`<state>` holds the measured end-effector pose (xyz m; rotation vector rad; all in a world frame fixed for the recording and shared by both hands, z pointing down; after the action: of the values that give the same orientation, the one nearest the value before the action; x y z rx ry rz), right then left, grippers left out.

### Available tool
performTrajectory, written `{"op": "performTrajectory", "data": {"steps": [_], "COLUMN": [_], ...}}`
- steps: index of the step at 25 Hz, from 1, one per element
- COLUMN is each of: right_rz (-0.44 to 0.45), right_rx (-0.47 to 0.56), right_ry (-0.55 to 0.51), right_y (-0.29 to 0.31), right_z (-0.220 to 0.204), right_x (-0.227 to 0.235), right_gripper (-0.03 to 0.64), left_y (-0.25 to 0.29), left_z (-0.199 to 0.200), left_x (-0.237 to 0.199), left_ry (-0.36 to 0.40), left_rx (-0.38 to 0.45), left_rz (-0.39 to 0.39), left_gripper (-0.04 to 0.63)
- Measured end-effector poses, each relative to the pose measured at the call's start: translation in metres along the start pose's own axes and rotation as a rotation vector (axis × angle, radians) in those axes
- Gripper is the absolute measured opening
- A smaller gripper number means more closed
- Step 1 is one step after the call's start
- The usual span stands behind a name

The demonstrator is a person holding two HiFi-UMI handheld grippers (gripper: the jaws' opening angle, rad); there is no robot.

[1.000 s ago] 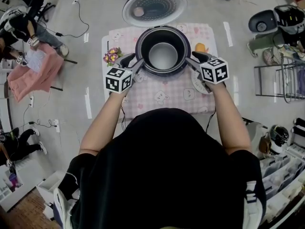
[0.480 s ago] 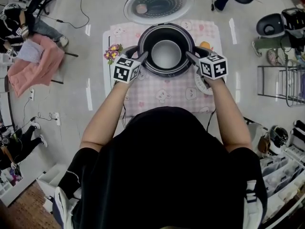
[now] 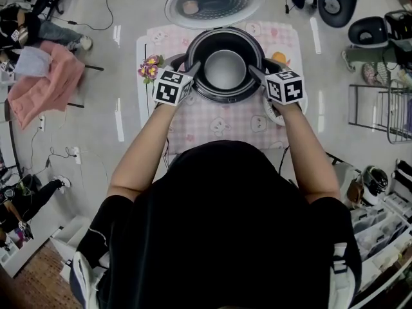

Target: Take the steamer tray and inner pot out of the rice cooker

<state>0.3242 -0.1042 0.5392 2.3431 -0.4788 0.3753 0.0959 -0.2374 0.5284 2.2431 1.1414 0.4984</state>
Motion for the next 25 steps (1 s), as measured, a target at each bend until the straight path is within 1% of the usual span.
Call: {"op": "performTrajectory", "data": {"steps": [2, 4, 6, 7, 10, 13, 15, 17, 18, 20, 25], "right_rz": [-0.002, -0.003, -0.002, 0.001, 0.006, 0.050, 0.077, 0.086, 0.090, 0.106, 0.121], "right_rx": [0.022, 0.047, 0.077, 0.095, 0.152, 0.221, 0.252, 0.266, 0.271, 0.288, 0.310], "right_ry": [0.033, 0.073, 0.123, 0.150, 0.232, 0.355, 0.401, 0.419, 0.426, 0.433, 0.402], "right_y": [-0.001, -0.001, -0.001, -0.001, -0.004, -0.009, -0.010, -0.010, -0.011, -0.013, -0.016], "right_z": [0.000, 0.001, 0.001, 0.001, -0.001, -0.003, -0.004, -0.004, -0.003, -0.002, 0.005], "right_x": [0.000, 0.000, 0.001, 0.002, 0.005, 0.007, 0.006, 0.005, 0.004, 0.003, -0.003], "right_gripper": [0.189, 0.187, 0.181, 0.175, 0.147, 0.078, 0.066, 0.063, 0.063, 0.057, 0.051], "left_y": [0.001, 0.002, 0.003, 0.003, 0.001, -0.001, -0.001, -0.002, -0.003, -0.003, -0.010], "left_z": [0.001, 0.003, 0.005, 0.006, 0.003, 0.000, -0.001, -0.003, -0.004, -0.005, -0.004], "left_x": [0.001, 0.000, -0.002, -0.004, -0.009, -0.014, -0.018, -0.021, -0.021, -0.021, -0.025], "left_ry": [-0.039, -0.111, -0.214, -0.270, -0.419, -0.544, -0.639, -0.717, -0.739, -0.757, -0.739], "left_rx": [0.007, 0.016, 0.032, 0.042, 0.065, 0.084, 0.089, 0.079, 0.070, 0.054, 0.049], "left_rz": [-0.013, -0.042, -0.091, -0.117, -0.169, -0.197, -0.231, -0.269, -0.281, -0.295, -0.279], "left_gripper": [0.181, 0.185, 0.220, 0.221, 0.219, 0.209, 0.195, 0.185, 0.173, 0.130, 0.061]}}
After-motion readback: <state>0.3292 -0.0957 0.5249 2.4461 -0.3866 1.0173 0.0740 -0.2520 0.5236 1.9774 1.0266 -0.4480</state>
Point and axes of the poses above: the fingertips, and each gripper's own axes: y forward along the fingers, x to its right, z out of its top, the point moved 6 cm from there along -y, backward along the fingers, and after that the axes turned 12 degrees about z, right-handed, at the moved point
